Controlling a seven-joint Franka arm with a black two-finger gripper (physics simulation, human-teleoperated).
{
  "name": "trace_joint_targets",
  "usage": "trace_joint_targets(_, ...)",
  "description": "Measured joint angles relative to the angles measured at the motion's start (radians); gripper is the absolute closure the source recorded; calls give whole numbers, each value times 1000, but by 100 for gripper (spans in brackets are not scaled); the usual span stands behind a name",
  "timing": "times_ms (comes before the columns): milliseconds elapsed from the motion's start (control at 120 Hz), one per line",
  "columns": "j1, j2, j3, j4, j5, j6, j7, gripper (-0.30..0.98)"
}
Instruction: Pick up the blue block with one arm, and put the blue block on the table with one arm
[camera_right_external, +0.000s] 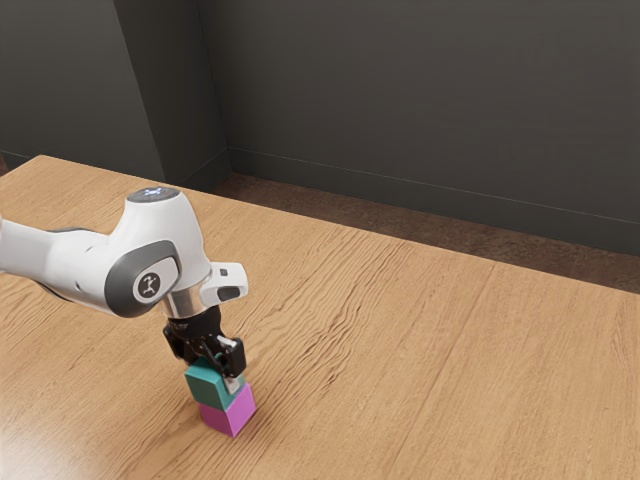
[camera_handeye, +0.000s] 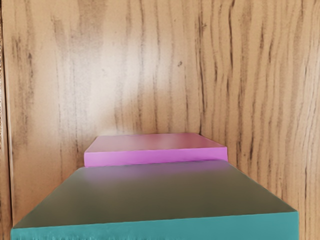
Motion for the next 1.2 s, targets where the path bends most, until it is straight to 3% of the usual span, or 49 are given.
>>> trace_joint_targets(267, 0, 16, -2, 80, 26, -18, -26, 33)
trace_joint_targets(483, 2, 407, -9, 594, 79, -114, -21, 32)
trace_joint_targets(633, 2, 553, -10, 695, 67, -117, -5, 32)
trace_joint_targets(783, 1, 568, -11, 700, 59, -111, 9, 32)
trace_joint_targets(1017, 1, 559, -9, 701, 33, -111, 42, 13)
trace_joint_targets(1200, 1, 330, 37, 698, 39, -204, 59, 6)
